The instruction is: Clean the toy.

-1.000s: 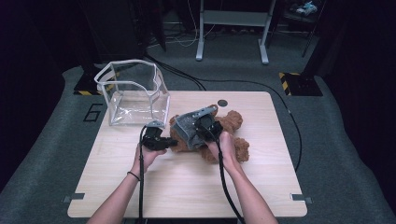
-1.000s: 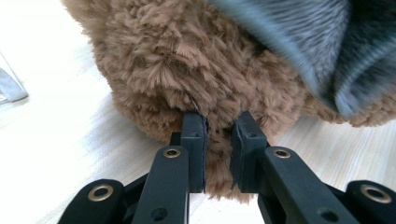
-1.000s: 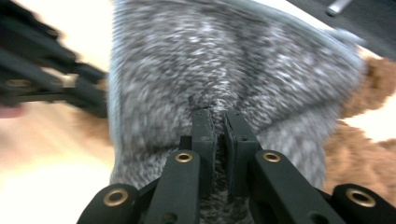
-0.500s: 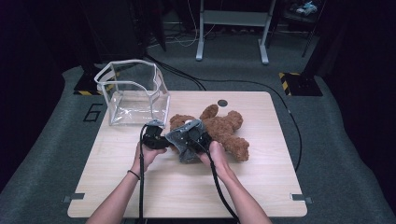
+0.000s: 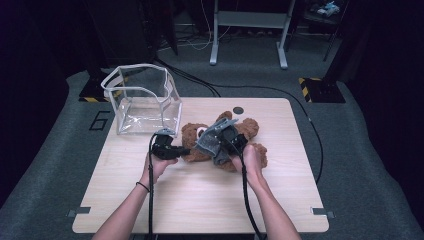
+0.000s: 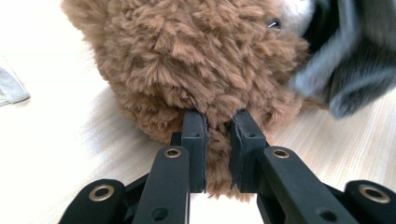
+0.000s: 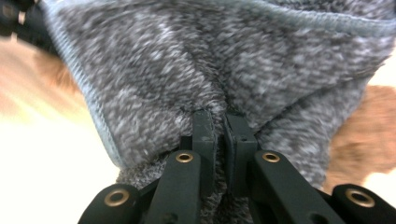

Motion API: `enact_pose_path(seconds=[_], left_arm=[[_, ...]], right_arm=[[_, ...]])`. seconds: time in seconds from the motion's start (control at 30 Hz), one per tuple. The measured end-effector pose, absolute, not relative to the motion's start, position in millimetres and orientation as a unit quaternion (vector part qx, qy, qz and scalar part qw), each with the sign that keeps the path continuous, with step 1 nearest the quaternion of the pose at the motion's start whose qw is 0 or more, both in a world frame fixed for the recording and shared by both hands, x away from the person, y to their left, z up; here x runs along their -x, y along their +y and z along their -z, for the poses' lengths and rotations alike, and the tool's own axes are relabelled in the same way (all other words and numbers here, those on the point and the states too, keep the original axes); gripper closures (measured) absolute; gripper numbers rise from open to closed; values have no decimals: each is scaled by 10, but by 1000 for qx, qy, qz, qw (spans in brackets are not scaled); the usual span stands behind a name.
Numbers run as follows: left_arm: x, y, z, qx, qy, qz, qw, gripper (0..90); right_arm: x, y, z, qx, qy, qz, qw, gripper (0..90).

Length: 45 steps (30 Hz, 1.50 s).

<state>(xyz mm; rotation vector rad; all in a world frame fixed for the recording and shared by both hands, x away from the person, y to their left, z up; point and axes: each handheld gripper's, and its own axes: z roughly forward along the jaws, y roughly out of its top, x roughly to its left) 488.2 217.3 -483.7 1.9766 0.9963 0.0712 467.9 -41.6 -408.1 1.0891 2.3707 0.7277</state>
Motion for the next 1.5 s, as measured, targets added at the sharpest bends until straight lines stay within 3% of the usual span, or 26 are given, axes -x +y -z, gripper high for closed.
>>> enact_pose_path(seconds=[0.37,1.07,1.33,1.5], left_arm=[[-4875,2168,4835,-805,398,-36,439,783],[-4889,2214,4892,-803,403,-35,437,794],[-4906,2204,4911,-802,406,-37,437,796],[-4913,2214,4923,-801,407,-34,437,796]], right_arm=[[-4935,-288,4092,-405,847,-277,203,847],[-5000,-1132,4092,-478,807,-269,219,850],[-5126,-1416,4351,-522,785,-290,166,851],[-5246,-1493,4540,-541,785,-255,158,850]])
